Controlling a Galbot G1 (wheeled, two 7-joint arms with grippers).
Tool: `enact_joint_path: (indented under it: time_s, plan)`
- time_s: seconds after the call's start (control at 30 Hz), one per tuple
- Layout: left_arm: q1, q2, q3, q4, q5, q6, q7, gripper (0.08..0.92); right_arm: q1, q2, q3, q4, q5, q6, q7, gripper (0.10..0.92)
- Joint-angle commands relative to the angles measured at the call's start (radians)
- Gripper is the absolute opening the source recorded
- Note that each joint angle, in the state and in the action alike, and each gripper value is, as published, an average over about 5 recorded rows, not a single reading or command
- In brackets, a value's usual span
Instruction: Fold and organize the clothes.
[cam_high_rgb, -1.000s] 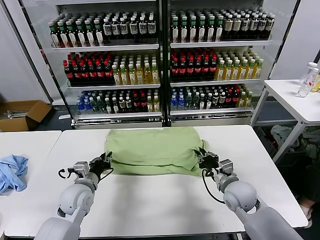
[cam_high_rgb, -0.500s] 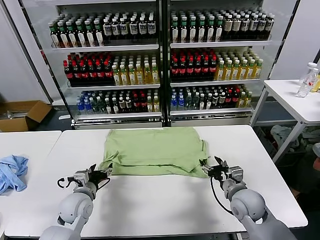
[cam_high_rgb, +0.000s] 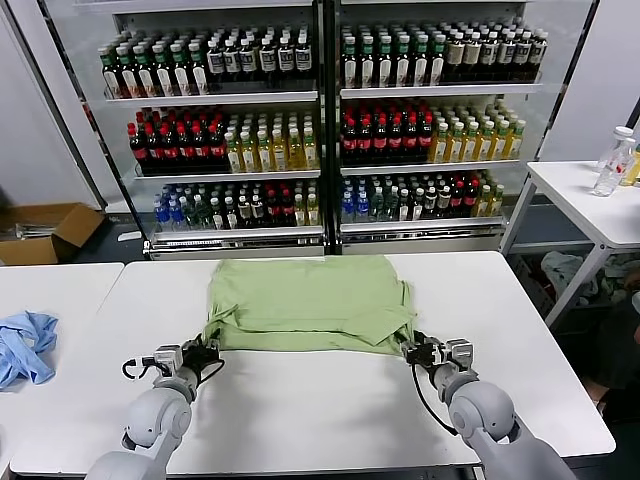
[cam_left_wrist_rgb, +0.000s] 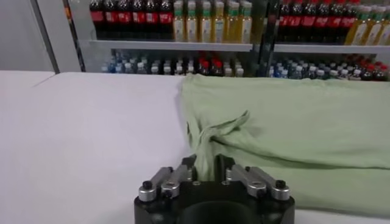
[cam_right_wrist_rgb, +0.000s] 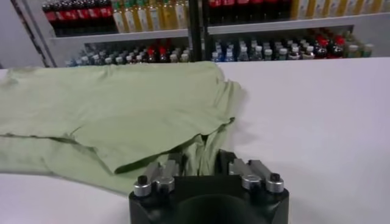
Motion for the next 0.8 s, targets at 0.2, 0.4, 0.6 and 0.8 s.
enact_joint_path:
  time_s: [0.2,0.4,0.6,0.8]
  plan:
    - [0.285,0.038,-0.076,-0.309,-0.061,0.022,-0.008,0.103,-0.369,-0.094,0.165,0.320,-0.005,0.046,-0.007,0.151]
    - [0.537,0.066,-0.163,-0.520,-0.060,0.022,-0.030,0.101,-0.753,-0.049,0.387,0.506,-0.111,0.095,-0.041,0.151]
    - [0.755,0.039,-0.183,-0.667,0.053,0.023,-0.028,0.101,-0.908,0.006,0.461,0.596,-0.242,0.061,-0.073,0.162]
    - [0.716,0.066,-0.264,-0.774,0.056,0.023,-0.027,0.167,-0.819,-0.029,0.536,0.708,-0.168,0.079,-0.040,0.294]
